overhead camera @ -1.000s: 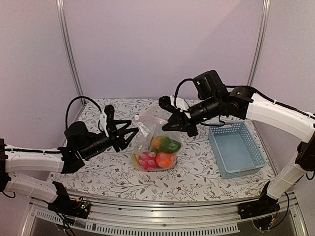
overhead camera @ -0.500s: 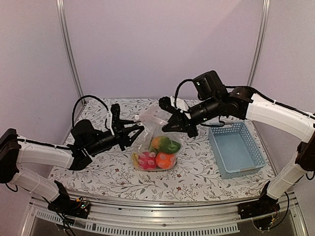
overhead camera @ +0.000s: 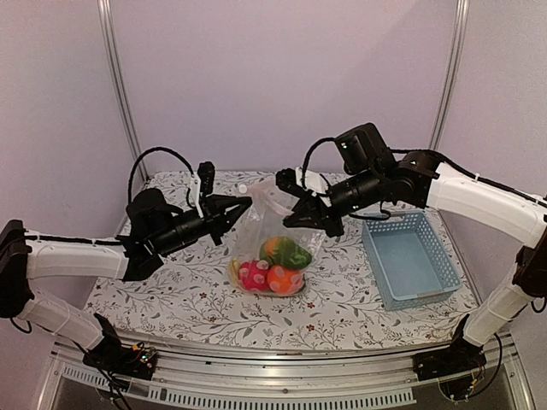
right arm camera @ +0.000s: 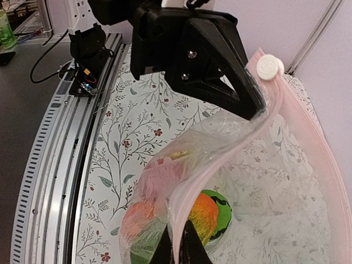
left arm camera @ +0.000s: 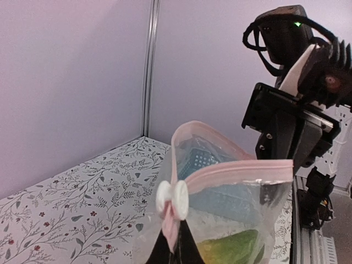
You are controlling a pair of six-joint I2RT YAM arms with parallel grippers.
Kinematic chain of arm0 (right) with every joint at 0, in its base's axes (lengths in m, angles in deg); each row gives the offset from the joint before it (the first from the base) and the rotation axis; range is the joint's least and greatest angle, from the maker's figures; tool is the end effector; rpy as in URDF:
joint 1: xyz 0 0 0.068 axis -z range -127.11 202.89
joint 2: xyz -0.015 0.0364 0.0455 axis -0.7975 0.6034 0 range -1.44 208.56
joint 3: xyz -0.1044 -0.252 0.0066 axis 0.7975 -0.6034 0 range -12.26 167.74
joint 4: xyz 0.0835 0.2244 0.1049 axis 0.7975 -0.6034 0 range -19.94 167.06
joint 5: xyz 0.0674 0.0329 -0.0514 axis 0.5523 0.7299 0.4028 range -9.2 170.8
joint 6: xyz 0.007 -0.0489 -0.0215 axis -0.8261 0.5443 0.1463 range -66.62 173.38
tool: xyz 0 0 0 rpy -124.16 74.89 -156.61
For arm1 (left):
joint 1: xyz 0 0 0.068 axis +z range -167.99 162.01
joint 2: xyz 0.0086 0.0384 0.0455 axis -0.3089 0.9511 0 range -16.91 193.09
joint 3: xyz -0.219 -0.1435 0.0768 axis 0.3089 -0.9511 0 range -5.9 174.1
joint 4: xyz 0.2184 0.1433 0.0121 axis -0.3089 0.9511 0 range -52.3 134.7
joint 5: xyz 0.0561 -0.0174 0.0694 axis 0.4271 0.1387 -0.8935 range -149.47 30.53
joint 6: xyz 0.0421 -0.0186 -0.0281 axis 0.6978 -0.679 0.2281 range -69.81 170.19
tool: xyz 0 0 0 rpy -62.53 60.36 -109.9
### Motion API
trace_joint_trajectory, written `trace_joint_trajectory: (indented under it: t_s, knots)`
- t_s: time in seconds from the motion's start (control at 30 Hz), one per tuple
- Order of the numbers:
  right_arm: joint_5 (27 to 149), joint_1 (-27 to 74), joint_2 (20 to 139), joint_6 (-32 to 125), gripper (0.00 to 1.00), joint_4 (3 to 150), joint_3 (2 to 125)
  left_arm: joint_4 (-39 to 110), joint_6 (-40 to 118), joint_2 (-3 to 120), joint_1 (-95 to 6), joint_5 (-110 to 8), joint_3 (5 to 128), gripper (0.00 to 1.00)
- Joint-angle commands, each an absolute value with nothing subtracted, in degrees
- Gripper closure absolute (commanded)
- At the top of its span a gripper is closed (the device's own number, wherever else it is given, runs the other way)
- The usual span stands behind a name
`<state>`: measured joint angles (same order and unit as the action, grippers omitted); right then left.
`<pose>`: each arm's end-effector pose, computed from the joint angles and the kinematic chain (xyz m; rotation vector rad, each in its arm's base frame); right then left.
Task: Place the food in the zip-top bag and seal the zipper
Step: Pass from the right arm to the left, then hold the zipper from the zipper food storage bag.
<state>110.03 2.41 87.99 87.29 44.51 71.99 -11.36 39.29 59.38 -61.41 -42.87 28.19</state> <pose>0.2092 0.2809 0.3509 -1.6929 1.4468 0.7260 0.2012 -0.2045 0.2627 0.6624 1.3828 -0.9750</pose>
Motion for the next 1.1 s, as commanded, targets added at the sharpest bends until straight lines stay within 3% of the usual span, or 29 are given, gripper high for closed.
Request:
trace_joint_trajectory:
  t_s: [0.0, 0.1, 0.23, 0.3, 0.5, 1.07]
  knots:
    - [101.9, 4.2, 87.0, 88.1, 0.93, 43.8, 74.2, 4.7, 43.6, 52.6, -60.8, -44.3, 34.5, 1.00]
    - [95.2, 5.3, 87.0, 88.9, 0.90, 43.5, 75.1, 18.0, 46.1, 49.7, -60.7, -45.3, 39.2, 1.00]
    - [94.3, 6.8, 85.5, 90.8, 0.69, 42.4, 75.7, 31.4, 50.1, 49.2, -60.7, -46.7, 45.0, 1.00]
    - [97.6, 6.9, 84.9, 92.4, 0.59, 39.6, 78.1, 33.9, 52.2, 49.3, -60.7, -46.7, 46.0, 1.00]
    - [110.4, 6.8, 86.1, 93.1, 0.44, 32.6, 86.3, 37.5, 54.8, 49.7, -60.7, -48.9, 48.0, 1.00]
    - [111.0, 1.1, 100.1, 94.5, 0.43, 38.5, 100.7, 37.5, 55.9, 44.3, -61.2, -46.5, 46.9, 1.00]
